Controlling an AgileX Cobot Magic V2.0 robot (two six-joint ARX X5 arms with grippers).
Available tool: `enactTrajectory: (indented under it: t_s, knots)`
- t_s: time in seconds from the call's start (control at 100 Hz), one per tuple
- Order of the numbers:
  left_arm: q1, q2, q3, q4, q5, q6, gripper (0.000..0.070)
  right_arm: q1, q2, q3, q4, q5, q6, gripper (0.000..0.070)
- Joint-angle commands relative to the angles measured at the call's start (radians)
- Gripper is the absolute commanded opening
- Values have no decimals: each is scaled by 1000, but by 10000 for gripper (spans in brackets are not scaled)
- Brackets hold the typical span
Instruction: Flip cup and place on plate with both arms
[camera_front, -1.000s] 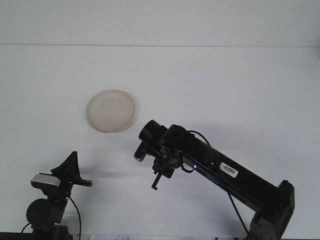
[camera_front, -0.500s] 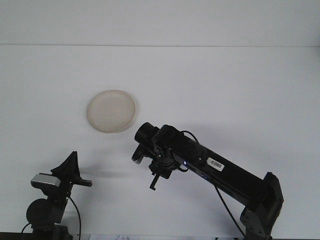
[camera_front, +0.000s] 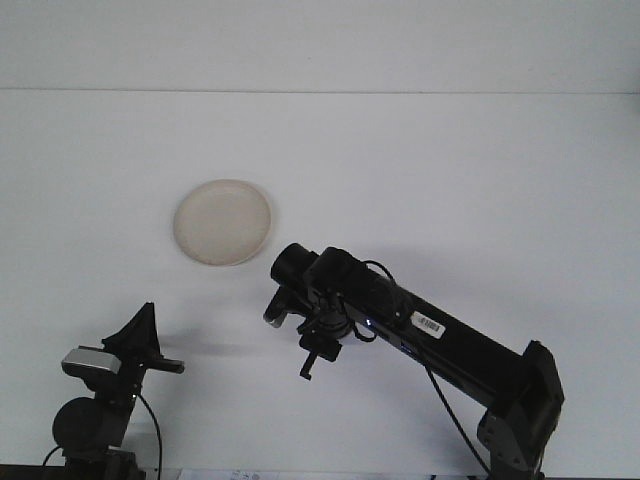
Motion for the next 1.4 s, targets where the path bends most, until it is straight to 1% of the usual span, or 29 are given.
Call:
enactTrajectory:
  t_s: [0.0, 0.09, 0.18, 0.21, 0.25, 0.29, 0.32, 0.61, 0.76, 0.91, 1.06, 1.13, 1.25, 1.3, 1.39]
  knots:
    - [-1, -2, -19, 10, 3, -3, 15, 10, 25, 24, -25, -13, -12, 202]
    - [-1, -2, -19, 10, 3, -3, 15, 10, 25, 24, -19, -13, -12, 206]
    - [-1, -2, -19, 10, 3, -3, 15, 10, 25, 25, -17, -13, -12, 234]
    - [-1, -2, -19, 10, 3, -3, 15, 10, 25, 26, -17, -13, -12, 268]
    - [-1, -2, -19, 10, 3, -3, 15, 10, 24, 29, -18, -13, -12, 344]
    - [-1, -2, -19, 10, 3, -3, 15, 9, 23, 35, -19, -13, -12, 395]
    - [-1, -2, -19, 10, 3, -3, 15, 9, 22, 41, -20, -13, -11, 409]
    - [-1, -2, -19, 10, 3, -3, 15, 2, 3, 162, -26, -13, -11, 411]
    - [-1, -2, -19, 10, 3, -3, 15, -58, -79, 172, -27, -13, -23, 412]
    - [-1, -2, -19, 10, 3, -3, 15, -204, -202, 170, -26, -13, -23, 412]
    - [-1, -2, -19, 10, 3, -3, 15, -424, -304, 153, 5, -21, -15, 412]
    - [-1, -2, -19, 10, 3, -3, 15, -542, -349, 122, 42, -51, 1, 413]
    - [-1, -2, -19, 10, 3, -3, 15, -739, -430, 30, 105, -129, 22, 414]
    - [-1, -2, -19, 10, 3, -3, 15, -802, -470, -21, 146, -146, 37, 415]
    - [-1, -2, -19, 10, 3, -2, 15, -887, -555, -122, 239, -148, 82, 415]
